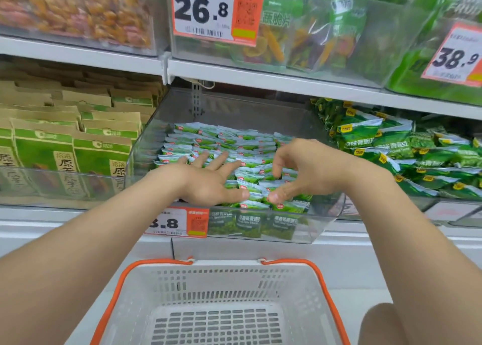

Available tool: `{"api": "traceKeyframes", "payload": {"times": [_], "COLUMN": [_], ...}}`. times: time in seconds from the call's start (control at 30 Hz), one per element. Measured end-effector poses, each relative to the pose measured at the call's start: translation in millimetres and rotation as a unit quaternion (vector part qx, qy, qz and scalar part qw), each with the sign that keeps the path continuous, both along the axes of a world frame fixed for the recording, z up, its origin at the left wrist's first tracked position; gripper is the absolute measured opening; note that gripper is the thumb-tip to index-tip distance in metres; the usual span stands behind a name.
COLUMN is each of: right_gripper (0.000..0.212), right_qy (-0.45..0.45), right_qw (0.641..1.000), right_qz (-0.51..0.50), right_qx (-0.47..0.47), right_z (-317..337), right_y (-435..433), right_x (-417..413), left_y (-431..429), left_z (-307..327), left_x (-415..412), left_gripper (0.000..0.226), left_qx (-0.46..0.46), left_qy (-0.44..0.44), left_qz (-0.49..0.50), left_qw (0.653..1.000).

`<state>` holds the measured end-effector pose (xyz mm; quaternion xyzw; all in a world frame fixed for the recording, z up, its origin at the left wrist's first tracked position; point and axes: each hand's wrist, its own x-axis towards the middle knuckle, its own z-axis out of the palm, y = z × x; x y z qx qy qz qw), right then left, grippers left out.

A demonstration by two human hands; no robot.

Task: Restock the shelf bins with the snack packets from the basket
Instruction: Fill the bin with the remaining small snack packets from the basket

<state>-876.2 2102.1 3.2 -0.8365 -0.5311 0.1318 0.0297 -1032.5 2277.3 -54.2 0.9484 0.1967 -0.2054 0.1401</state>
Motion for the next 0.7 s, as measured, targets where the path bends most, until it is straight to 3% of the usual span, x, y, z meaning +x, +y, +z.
{"api": "traceKeyframes", "payload": {"times": [0.07, 0.23, 0.37, 0.5, 0.6, 0.7], "right_gripper": [0.039, 0.022, 0.019, 0.017, 0.021, 0.048], "right_qy": [0.028, 0.089, 0.059, 0.015, 0.003, -0.028], "right_qw": [0.999, 0.994, 0.995, 0.999, 1.000, 0.997], "right_qz": [0.013, 0.020, 0.017, 0.005, -0.003, -0.056], "right_qx": [-0.010, -0.063, -0.073, -0.040, -0.019, 0.040], "right_z": [2, 2, 3, -6, -14, -7], "right_y": [-1, -5, -7, -3, 1, -5], "right_x": [-2, -7, -8, -14, -17, -15], "left_y": [-1, -11, -22, -21, -15, -16], "left_z": [3, 3, 6, 4, -1, -3], "left_x": [3, 8, 11, 14, 16, 19], "left_gripper": [0.090, 0.081, 0.076, 0.106, 0.098, 0.092], "left_qx": [0.006, 0.025, -0.008, -0.038, -0.029, -0.012], "left_qy": [-0.012, -0.095, -0.177, -0.090, -0.053, -0.049], "left_qz": [0.007, 0.019, -0.023, -0.039, -0.031, -0.035], "left_qw": [1.000, 0.995, 0.984, 0.994, 0.998, 0.998]}}
